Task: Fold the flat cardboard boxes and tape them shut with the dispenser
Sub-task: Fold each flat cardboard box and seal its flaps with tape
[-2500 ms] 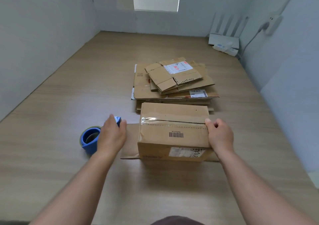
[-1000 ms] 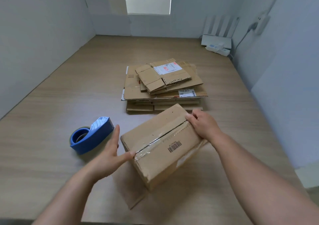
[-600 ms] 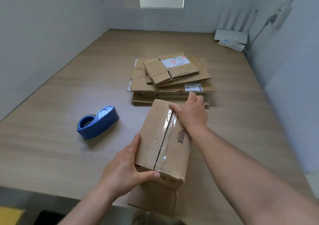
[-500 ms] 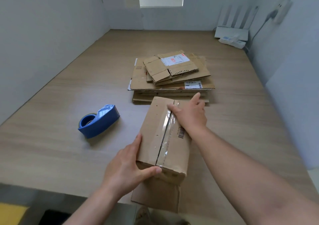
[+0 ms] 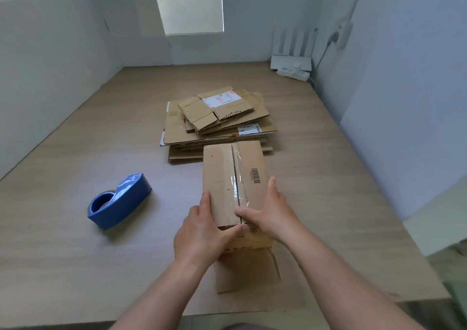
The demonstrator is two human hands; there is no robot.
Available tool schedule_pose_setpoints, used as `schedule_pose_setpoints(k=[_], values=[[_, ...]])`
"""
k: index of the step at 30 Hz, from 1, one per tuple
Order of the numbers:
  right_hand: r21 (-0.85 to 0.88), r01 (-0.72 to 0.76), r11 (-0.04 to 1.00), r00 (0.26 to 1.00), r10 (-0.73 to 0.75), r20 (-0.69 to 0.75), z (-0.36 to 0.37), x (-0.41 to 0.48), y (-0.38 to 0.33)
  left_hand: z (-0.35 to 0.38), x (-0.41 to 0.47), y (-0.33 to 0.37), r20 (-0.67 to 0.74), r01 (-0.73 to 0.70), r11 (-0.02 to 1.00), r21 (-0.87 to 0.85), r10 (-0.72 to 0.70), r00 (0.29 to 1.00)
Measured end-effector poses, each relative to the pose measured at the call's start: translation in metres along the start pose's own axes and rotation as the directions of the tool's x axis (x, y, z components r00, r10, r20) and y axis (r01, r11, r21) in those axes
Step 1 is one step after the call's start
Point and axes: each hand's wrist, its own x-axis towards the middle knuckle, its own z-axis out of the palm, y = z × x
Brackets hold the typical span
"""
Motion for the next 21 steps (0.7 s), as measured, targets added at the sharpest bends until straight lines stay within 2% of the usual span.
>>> schedule_pose_setpoints(k=[5,9,11,13,16,18,21], values=[[-0.022,0.025,0.999,0.998,-0.026,-0.053,0.004,-0.008,0.001,-0.002,0.004,-0.011,0.041,-0.106,0.992,0.063,0.104,0.994],[-0.068,0.034,0.997,0.994,-0.041,-0.103,0.007,-0.011,-0.001,-0.017,0.019,-0.045,0.179,-0.183,0.971,-0.153,0.21,0.961],[-0.061,0.037,0.997,0.994,-0.043,-0.105,0.007,-0.012,-0.002,-0.027,0.033,-0.071,0.12,-0.187,0.964,-0.189,0.211,0.97],[-0.056,0.032,0.998,0.994,-0.038,-0.107,0.008,-0.013,-0.003,-0.036,0.052,-0.1,-0.018,-0.175,0.976,-0.129,0.174,0.985],[-0.031,0.008,0.999,0.995,-0.011,-0.103,0.009,-0.013,-0.003,-0.048,0.083,-0.136,-0.19,-0.06,0.998,0.025,0.063,0.98],[-0.007,-0.009,1.0,0.994,0.009,-0.108,0.009,-0.014,-0.003,-0.054,0.1,-0.154,-0.211,0.042,0.993,0.114,-0.017,0.977],[0.015,-0.026,1.0,0.994,0.027,-0.105,0.008,-0.014,-0.003,-0.058,0.117,-0.176,-0.12,0.223,0.953,0.204,-0.202,0.972]])
